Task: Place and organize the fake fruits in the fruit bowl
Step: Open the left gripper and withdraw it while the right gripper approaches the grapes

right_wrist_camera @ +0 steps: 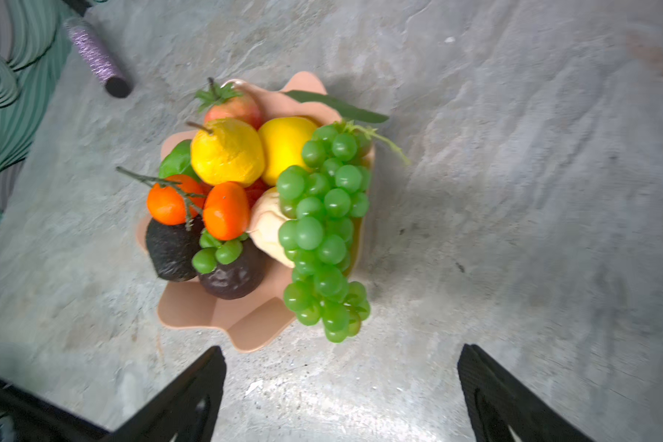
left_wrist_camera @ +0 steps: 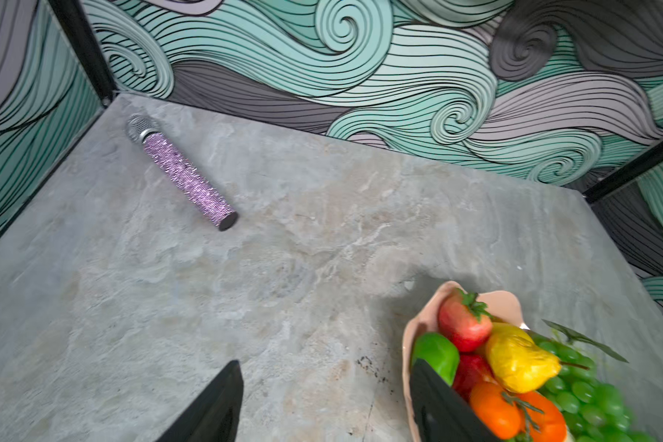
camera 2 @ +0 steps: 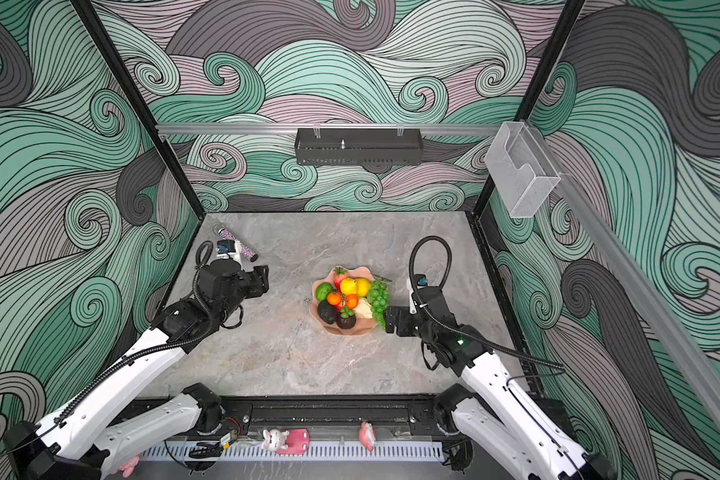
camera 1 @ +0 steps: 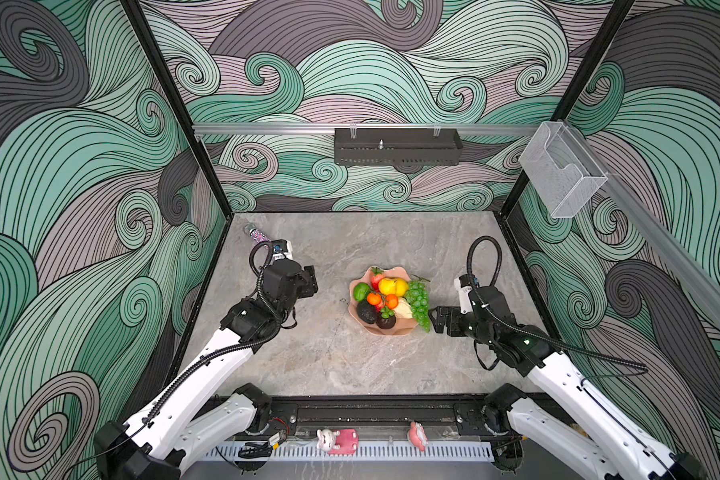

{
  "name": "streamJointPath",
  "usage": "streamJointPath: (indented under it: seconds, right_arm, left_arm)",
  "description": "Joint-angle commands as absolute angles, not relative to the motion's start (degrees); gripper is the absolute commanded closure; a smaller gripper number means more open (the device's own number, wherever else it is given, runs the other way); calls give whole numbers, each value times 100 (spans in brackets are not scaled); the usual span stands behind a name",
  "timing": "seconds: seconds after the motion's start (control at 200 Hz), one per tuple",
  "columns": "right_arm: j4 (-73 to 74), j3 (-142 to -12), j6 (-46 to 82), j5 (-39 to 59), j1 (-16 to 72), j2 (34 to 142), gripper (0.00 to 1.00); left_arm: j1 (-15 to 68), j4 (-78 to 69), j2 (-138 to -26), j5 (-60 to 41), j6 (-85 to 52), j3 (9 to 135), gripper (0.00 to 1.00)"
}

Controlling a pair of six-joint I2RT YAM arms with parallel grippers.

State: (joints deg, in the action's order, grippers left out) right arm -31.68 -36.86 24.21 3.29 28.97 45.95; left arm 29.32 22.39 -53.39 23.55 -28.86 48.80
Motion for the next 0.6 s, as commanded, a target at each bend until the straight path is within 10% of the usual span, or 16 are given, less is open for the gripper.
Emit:
streamJointPath:
  seconds: [0.0,0.595]
  right_arm:
    - [-2796,-3390,2362,1415,2887,4833,4]
    - [-1094,-3045,1956,1275,2850,6132,0]
  left_arm:
    - [2837,1947,-5346,2689,-3158,4792,28]
    - [2700,1745,-5612,2335,-3218,4553,28]
